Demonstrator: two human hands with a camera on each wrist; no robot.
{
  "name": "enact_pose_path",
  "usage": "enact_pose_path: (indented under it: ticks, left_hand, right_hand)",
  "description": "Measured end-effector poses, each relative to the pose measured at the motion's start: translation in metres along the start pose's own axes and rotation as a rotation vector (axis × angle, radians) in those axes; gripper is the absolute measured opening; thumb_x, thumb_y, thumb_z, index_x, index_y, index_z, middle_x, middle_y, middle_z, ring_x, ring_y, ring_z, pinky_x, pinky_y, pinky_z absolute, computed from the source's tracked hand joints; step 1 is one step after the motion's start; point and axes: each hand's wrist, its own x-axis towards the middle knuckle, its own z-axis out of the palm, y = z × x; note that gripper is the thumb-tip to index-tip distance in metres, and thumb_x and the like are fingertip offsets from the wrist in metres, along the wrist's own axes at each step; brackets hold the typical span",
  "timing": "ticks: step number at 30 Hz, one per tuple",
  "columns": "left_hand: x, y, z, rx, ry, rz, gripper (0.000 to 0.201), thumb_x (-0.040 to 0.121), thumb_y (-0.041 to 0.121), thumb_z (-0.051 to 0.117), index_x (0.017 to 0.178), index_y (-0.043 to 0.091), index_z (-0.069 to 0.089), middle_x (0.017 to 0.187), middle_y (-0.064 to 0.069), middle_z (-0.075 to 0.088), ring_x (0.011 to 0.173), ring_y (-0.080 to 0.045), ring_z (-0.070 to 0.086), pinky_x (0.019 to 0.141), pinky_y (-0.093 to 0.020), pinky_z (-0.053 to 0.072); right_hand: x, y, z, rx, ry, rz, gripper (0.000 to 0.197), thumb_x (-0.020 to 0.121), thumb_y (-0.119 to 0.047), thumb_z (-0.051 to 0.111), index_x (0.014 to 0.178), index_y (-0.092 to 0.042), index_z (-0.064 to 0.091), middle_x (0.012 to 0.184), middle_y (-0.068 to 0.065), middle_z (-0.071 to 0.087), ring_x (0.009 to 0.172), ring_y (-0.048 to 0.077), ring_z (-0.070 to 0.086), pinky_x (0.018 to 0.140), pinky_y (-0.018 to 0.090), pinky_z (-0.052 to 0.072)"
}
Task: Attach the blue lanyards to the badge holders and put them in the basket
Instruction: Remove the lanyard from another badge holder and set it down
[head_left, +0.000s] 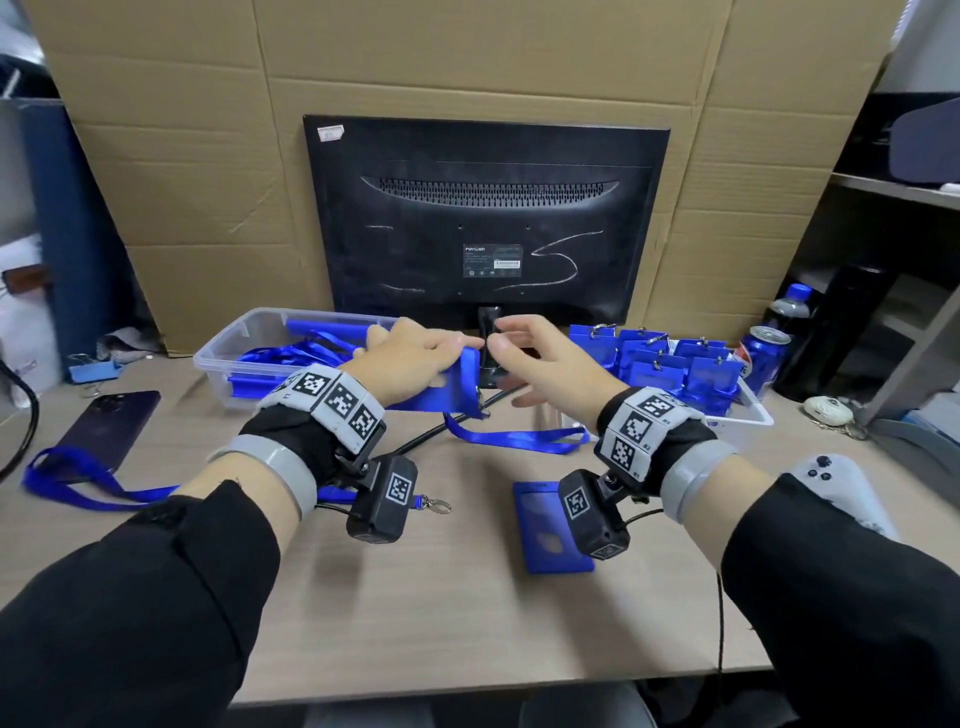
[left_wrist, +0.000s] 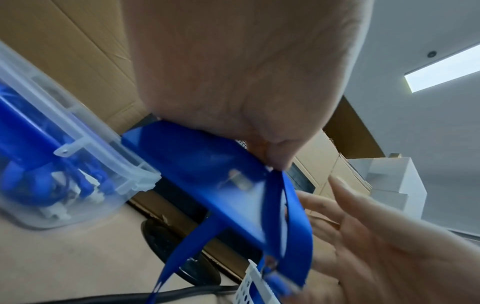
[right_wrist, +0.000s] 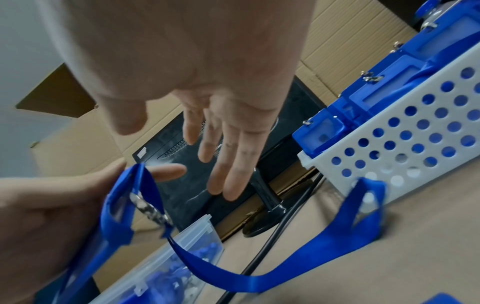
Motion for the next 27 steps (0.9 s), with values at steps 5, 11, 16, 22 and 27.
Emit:
enact_pose_path:
  ticks: [5,11,16,22,27]
  left_hand:
    - [-0.008,0.002,-0.003,0.066,0.016,0.129,0.072,0.086,0.059,0.074,0.148,0.055,0.038,0.110,0.011,0.054,0.117,-0.021,0.037,0.110,-0.050,0.039]
    - [-0.010,0.003,-0.004,0.209,0.085,0.076,0.064,0.078,0.069,0.076,0.135,0.052,0.051,0.125,0.010,0.049,0.121,-0.022,0.034,0.099,-0.042,0.034]
    - [-0.009,0.002,-0.003,0.216,0.070,0.014,0.038,0.080,0.073,0.071,0.111,0.051,0.065,0.124,0.005,0.053,0.121,-0.027,0.033,0.106,-0.048,0.033]
    - [-0.008,0.001,-0.005,0.137,0.098,-0.002,0.028,0.090,0.063,0.068,0.106,0.041,0.071,0.116,0.004,0.060,0.125,-0.028,0.033,0.111,-0.051,0.032]
    - [-0.006,-0.002,-0.004,0.055,0.073,0.020,0.024,0.088,0.065,0.068,0.100,0.044,0.070,0.107,0.004,0.063,0.119,-0.025,0.032,0.113,-0.054,0.035]
  right_hand:
    - [0.004,0.004,0.006,-0.070,-0.153,-0.032,0.086,0.091,-0.037,0.080,0.159,-0.027,0.029,0.137,-0.003,0.065,0.125,0.013,0.063,0.108,0.034,0.051]
    - [0.001,0.006,-0.001,-0.245,-0.125,-0.088,0.017,0.097,-0.032,0.074,0.105,-0.017,0.074,0.089,-0.001,0.080,0.081,0.016,0.074,0.087,0.037,0.058]
    - [0.014,0.021,-0.010,-0.369,0.092,0.117,0.015,0.097,-0.021,0.065,0.100,-0.008,0.072,0.079,0.013,0.078,0.073,0.022,0.073,0.083,0.044,0.064]
    - [0.013,0.021,-0.010,-0.407,0.103,0.046,0.055,0.099,-0.022,0.065,0.151,-0.013,0.049,0.146,0.007,0.059,0.131,0.021,0.058,0.104,0.029,0.047]
    - [0.003,0.014,0.001,-0.201,-0.228,-0.074,0.028,0.100,-0.035,0.070,0.124,-0.022,0.074,0.116,-0.010,0.077,0.110,0.002,0.070,0.099,0.024,0.053]
